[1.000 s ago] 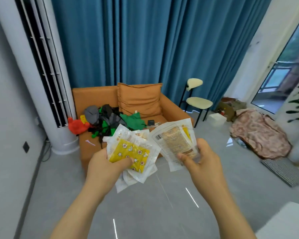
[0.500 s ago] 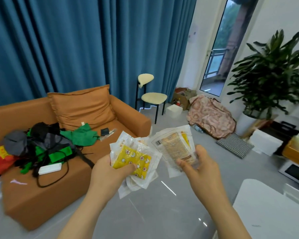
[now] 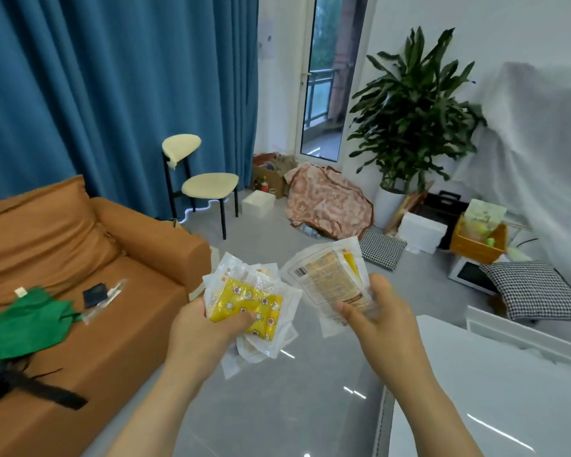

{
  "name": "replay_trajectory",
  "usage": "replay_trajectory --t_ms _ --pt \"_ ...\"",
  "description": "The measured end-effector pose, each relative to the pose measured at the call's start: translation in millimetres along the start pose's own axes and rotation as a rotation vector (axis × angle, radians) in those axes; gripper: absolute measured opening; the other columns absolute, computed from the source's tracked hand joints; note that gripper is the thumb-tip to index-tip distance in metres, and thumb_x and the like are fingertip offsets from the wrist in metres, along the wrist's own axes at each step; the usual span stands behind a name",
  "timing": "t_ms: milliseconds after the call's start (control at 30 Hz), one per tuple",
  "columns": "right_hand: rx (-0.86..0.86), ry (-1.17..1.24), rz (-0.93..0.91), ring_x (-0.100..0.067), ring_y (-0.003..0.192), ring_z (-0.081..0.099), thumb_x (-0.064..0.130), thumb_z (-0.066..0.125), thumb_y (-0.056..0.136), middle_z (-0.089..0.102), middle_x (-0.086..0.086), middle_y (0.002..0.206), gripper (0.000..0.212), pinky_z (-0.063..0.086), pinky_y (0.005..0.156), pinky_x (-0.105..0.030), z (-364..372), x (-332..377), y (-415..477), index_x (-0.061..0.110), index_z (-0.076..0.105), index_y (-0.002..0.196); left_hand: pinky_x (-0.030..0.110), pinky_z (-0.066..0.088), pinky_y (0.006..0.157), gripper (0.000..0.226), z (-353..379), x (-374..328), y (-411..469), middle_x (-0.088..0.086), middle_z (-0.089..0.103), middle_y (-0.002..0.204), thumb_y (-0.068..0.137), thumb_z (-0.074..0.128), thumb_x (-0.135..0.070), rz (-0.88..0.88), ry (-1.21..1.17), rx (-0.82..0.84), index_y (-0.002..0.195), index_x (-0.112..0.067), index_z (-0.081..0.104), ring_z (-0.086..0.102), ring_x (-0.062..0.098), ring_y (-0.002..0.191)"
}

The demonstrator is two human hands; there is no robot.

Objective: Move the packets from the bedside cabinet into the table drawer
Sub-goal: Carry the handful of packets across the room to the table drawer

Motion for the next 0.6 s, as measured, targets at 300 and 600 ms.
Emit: replay_trajectory --t_ms 300,600 --pt "-0.163 -0.101 0.161 -0.007 0.07 0.061 0.022 0.069 0.084 0.066 0.012 0.08 0.019 0.052 0.061 -0.037 3.1 -40.4 115.5 0.023 0.05 0.085 0.043 0.058 0.073 0.028 73.5 -25.0 157.1 -0.003 0.075 0.076 0.052 0.074 -0.028 -0.01 0.042 0.216 0.078 -0.017 0.072 0.072 0.02 0.074" --pt "-0.296 -0.116 0.315 -0.01 0.066 0.059 0.019 0.07 0.083 0.064 0.006 0.075 0.02 0.051 0.06 -0.038 -32.2 -110.8 195.1 0.018 0.05 0.082 0.041 0.057 0.071 0.028 196.4 -31.6 256.6 0.0 0.075 0.076 0.051 0.073 -0.027 -0.024 0.111 0.413 0.076 -0.014 0.071 0.071 0.021 0.074"
Point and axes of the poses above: each hand's wrist, its own y-axis towards the middle knuckle, its own z-axis out of the palm, x = y × z, the point moved 10 cm from there along y, towards the middle knuckle
